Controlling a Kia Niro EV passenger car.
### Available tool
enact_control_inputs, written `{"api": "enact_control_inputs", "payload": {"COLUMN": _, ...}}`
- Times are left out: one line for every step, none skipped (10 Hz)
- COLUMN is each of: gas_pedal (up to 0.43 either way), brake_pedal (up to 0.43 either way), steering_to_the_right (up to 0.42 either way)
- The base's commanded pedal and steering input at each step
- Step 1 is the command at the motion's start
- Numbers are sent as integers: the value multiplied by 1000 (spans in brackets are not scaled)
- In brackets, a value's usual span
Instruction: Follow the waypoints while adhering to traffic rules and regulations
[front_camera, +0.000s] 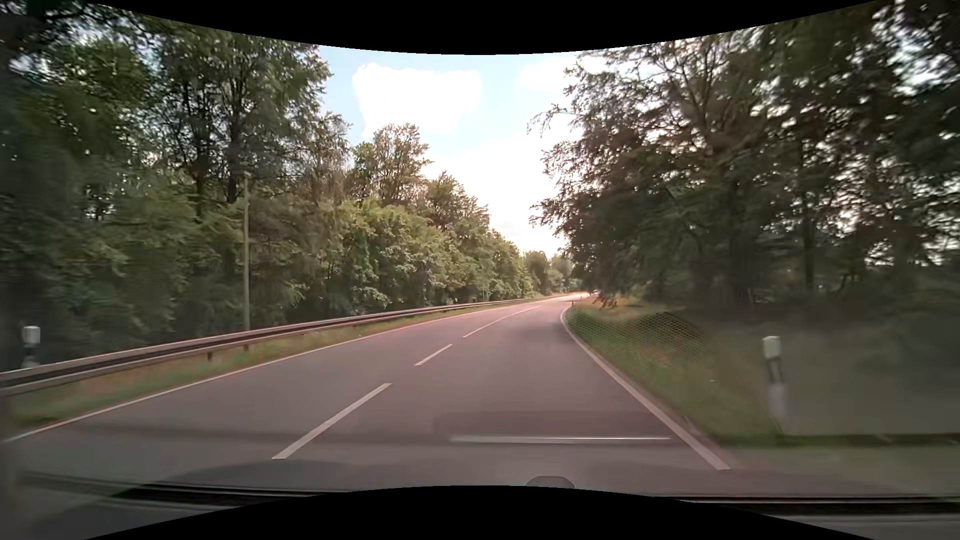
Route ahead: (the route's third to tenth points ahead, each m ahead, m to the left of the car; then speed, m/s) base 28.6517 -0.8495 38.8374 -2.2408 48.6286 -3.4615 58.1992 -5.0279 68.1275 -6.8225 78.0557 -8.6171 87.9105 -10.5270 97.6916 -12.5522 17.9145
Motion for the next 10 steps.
{"api": "enact_control_inputs", "payload": {"gas_pedal": 0, "brake_pedal": 0, "steering_to_the_right": 13}}
{"api": "enact_control_inputs", "payload": {"gas_pedal": 0, "brake_pedal": 0, "steering_to_the_right": 12}}
{"api": "enact_control_inputs", "payload": {"gas_pedal": 0, "brake_pedal": 0, "steering_to_the_right": 12}}
{"api": "enact_control_inputs", "payload": {"gas_pedal": 0, "brake_pedal": 0, "steering_to_the_right": 12}}
{"api": "enact_control_inputs", "payload": {"gas_pedal": 0, "brake_pedal": 0, "steering_to_the_right": 12}}
{"api": "enact_control_inputs", "payload": {"gas_pedal": 0, "brake_pedal": 0, "steering_to_the_right": 12}}
{"api": "enact_control_inputs", "payload": {"gas_pedal": 0, "brake_pedal": 0, "steering_to_the_right": 12}}
{"api": "enact_control_inputs", "payload": {"gas_pedal": 0, "brake_pedal": 0, "steering_to_the_right": 12}}
{"api": "enact_control_inputs", "payload": {"gas_pedal": 0, "brake_pedal": 0, "steering_to_the_right": 12}}
{"api": "enact_control_inputs", "payload": {"gas_pedal": 0, "brake_pedal": 0, "steering_to_the_right": 12}}
